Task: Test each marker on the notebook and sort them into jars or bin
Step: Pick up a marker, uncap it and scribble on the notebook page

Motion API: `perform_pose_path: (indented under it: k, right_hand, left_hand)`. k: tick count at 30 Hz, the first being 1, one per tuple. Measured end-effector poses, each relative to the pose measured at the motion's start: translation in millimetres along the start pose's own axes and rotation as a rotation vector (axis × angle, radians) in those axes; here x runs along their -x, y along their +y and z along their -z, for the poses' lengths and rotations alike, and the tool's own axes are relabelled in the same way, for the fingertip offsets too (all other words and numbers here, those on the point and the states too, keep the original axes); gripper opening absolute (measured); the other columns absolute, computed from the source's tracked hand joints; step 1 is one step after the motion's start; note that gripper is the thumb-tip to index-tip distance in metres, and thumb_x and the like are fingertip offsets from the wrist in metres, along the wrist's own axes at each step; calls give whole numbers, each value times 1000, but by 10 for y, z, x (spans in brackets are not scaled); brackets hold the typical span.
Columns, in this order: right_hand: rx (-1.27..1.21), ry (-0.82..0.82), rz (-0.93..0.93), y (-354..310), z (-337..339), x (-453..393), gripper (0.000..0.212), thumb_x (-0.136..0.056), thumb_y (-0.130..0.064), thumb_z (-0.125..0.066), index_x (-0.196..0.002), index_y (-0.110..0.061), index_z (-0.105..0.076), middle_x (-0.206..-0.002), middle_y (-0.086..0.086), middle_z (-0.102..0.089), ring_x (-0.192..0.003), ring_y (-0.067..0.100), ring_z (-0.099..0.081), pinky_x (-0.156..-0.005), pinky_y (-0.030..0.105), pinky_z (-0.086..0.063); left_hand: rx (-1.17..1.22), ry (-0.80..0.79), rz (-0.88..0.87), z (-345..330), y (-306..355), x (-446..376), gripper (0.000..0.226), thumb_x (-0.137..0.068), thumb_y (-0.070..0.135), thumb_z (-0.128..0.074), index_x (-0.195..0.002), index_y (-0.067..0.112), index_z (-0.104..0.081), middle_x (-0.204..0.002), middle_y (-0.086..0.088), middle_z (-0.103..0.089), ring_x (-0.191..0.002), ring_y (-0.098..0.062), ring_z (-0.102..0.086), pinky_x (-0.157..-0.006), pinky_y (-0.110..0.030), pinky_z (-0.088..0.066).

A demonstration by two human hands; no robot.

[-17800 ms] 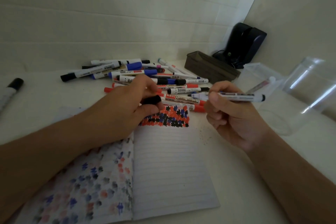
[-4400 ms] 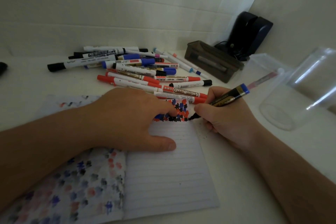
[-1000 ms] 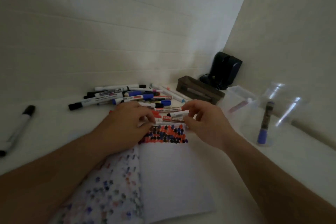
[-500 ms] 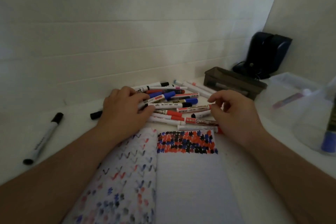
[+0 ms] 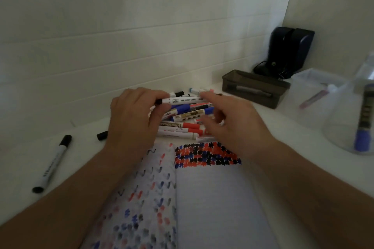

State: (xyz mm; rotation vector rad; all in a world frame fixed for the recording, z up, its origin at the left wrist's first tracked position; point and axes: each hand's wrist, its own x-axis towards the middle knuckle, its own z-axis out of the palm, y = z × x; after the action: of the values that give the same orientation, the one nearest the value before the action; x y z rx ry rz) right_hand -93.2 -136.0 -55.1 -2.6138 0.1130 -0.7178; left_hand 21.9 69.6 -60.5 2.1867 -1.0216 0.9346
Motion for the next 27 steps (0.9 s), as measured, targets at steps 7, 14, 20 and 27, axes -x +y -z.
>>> perform_pose_path:
  k: [7,14,20,27]
  right_hand:
    - [-585,-99,-98,-165,49,25,21,-95,-41,-63,-91,-21,-69,-76,-9,-66,-65,10,-61,-59,29,-51]
    - [-1070,-190,-313,-251,-7,57,16,-107,-25,-49,-94,-16,-50,-56,5,-48,-45,14,-39,-43,25,-31]
    - [-1059,-215,-289,-214,-89,86,16,-105,-14,-48,-96,-19,-59,-52,8,-46,-40,18,-38,-40,23,-29]
    - [-1233,-247,-337,-175,-14,97,14,-101,-15,-49,-96,-19,-61,-52,9,-49,-41,18,-42,-40,23,-30]
  left_hand:
    - [402,-169,-115,118,452,145,52,-93,63,-54,-134,29,-49,-125,22,-45,-117,4,-46,-100,-14,-33]
    - [427,-414,-37,-29,475,240,20,-104,42,-46,-119,31,-53,-96,18,-56,-88,-4,-54,-72,-16,-40]
    - [427,-555,-29,-11,461,268,18,-107,30,-43,-122,27,-53,-75,18,-52,-73,0,-55,-58,-14,-35]
    - [505,-624,36,79,460,194,26,-101,51,-46,-127,45,-44,-82,19,-63,-65,-6,-57,-56,-16,-39]
